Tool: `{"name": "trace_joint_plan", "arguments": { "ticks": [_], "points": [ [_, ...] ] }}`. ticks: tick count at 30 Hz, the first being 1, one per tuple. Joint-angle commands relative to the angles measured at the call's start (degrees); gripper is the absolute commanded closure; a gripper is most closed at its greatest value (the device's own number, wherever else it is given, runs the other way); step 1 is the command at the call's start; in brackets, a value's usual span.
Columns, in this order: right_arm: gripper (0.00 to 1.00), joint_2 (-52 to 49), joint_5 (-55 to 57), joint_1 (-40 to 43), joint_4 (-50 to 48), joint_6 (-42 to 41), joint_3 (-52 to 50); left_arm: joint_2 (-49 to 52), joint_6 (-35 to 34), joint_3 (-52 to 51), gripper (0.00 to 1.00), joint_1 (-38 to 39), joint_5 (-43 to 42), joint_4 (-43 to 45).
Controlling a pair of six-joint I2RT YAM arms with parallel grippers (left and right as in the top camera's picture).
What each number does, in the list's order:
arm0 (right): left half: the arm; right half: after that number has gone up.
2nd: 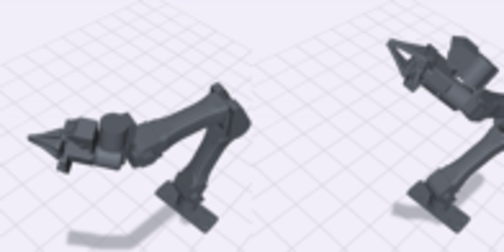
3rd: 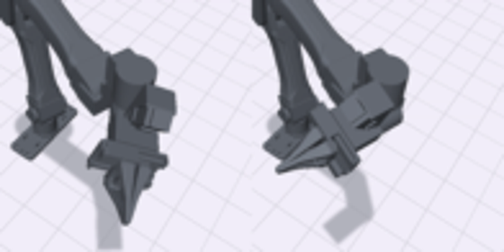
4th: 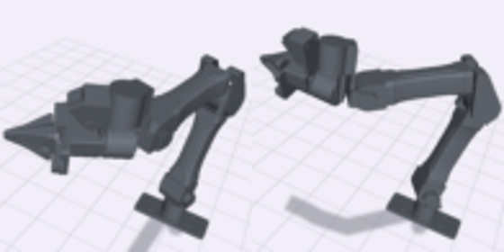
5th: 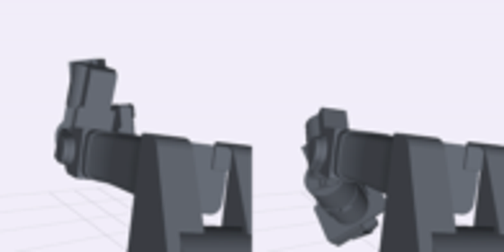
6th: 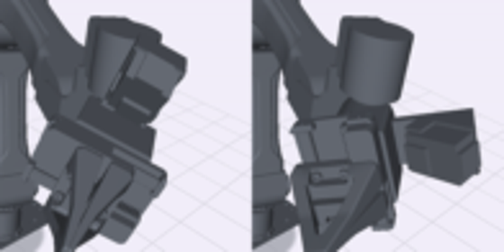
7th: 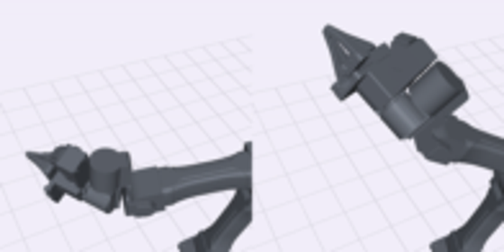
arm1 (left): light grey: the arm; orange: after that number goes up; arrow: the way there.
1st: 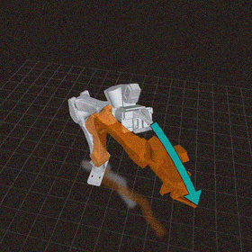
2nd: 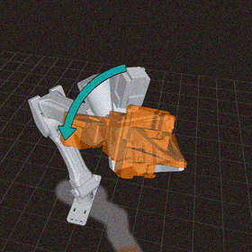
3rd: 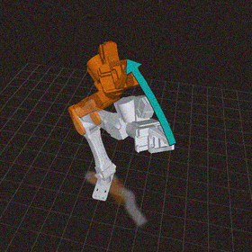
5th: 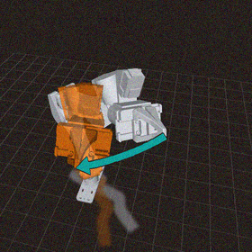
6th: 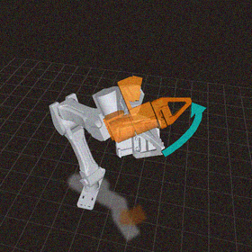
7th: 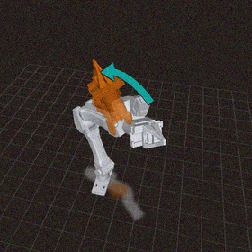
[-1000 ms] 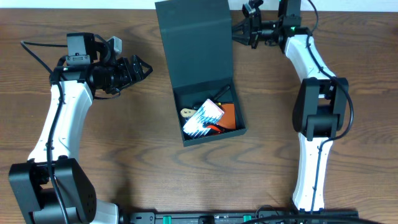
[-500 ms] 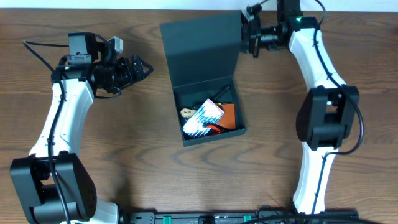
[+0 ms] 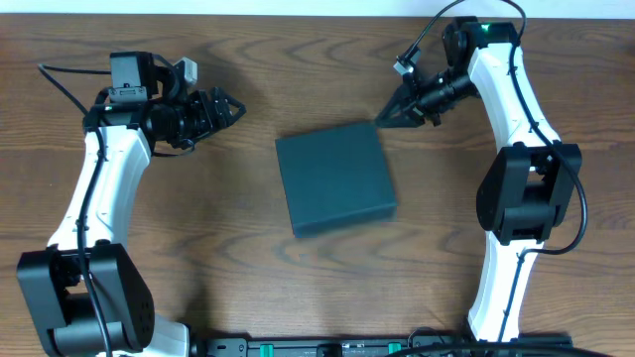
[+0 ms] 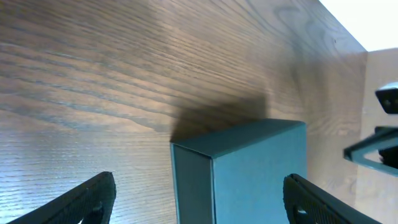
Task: Pack container
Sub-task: 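Push the lid down over the box with the right gripper, then lower the left gripper onto the closed lid and press it flat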
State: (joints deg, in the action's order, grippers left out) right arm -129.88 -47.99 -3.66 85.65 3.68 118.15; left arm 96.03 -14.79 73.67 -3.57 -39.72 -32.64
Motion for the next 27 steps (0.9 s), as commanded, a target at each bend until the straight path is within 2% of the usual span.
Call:
{"name": "trace_joint_plan", "arguments": {
  "ticks": [1, 11, 18, 21, 24, 27],
  "points": [
    [0.99, 4.09, 10.62, 0.11, -0.35, 2.95, 0.13, 0.31, 1.64, 0.39, 0.16, 1.7, -1.68, -0.04],
    [0.99, 15.85, 41.99, 0.35, -4.72, -5.09, 0.13, 0.31, 2.58, 0.39, 0.17, 5.68, 1.6, -0.31],
    [0.99, 17.53, 53.02, 0.31, -1.09, -12.79, 0.13, 0.31, 2.49, 0.37, 0.17, 5.9, 9.14, -5.75],
    [0.99, 17.53, 54.38, 0.24, -1.11, -13.64, 0.13, 0.31, 2.71, 0.37, 0.17, 5.92, 9.4, -7.1],
    [0.99, 17.53, 50.14, 0.2, -3.02, -7.98, 0.13, 0.31, 3.54, 0.39, 0.2, 6.34, 10.29, -7.8],
    [0.99, 17.53, 47.08, 0.26, -3.87, -5.79, 0.13, 0.17, 5.25, 0.42, 0.21, 9.01, 17.73, -9.44]
  ]
}}
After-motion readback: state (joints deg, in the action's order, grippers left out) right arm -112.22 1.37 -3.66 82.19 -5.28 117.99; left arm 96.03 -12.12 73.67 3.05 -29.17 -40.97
